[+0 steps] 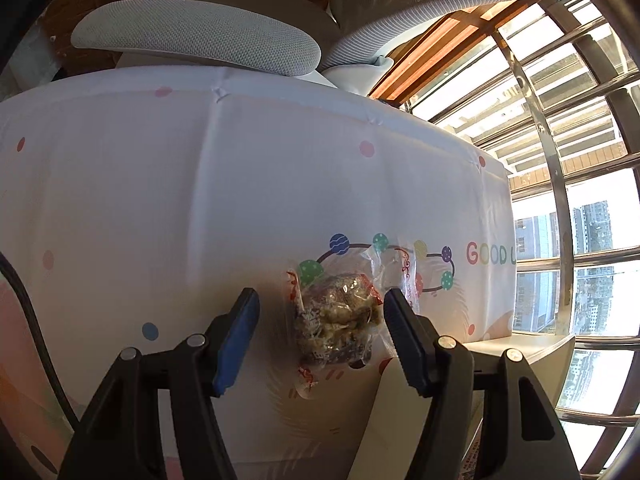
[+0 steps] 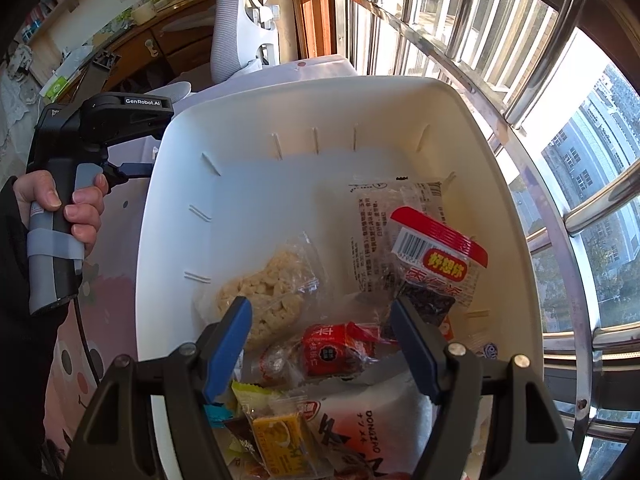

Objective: Organize snacks
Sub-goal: 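Move the left tool to the clear nut bag and close on it, then carry the nut bag with the left tool over the tray and release it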

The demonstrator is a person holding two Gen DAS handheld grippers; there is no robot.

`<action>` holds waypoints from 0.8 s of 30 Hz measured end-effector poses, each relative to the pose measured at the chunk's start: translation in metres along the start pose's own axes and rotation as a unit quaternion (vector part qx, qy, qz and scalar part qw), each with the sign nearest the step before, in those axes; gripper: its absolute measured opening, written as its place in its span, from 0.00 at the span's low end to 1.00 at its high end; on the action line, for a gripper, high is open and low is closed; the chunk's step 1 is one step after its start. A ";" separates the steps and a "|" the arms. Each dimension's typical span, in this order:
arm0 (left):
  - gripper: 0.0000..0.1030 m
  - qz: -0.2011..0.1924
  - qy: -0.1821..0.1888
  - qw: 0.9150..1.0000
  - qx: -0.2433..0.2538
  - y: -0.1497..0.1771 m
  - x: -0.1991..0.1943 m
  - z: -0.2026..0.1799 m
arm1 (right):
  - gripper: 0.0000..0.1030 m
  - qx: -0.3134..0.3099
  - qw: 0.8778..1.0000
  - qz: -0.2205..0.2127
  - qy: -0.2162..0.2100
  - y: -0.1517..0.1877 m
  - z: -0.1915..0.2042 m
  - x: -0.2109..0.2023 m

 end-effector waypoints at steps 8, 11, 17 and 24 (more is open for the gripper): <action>0.58 0.010 -0.003 1.000 0.004 0.003 0.007 -0.004 | 0.70 -0.001 1.000 0.000 0.000 0.000 0.002 -0.003; 0.52 0.007 -0.013 1.000 0.005 0.003 0.007 -0.004 | 0.71 0.002 1.000 0.000 0.003 0.000 -0.002 -0.004; 0.45 0.006 -0.012 1.000 -0.004 0.003 0.004 0.000 | 0.71 0.009 1.000 0.002 0.005 0.000 -0.007 -0.004; 0.44 0.002 -0.027 1.000 -0.015 0.007 -0.003 0.007 | 0.71 0.010 1.000 0.001 0.002 0.001 -0.008 -0.009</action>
Point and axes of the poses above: each gripper's, at about its wrist camera, not at the fingertips, and x roughly the way its jaws point, z to its left, y to its underside, the point moved 9 cm from there along x, roughly the way its jaws point, and after that the axes turned 15 degrees about y, right-handed, at the moved point
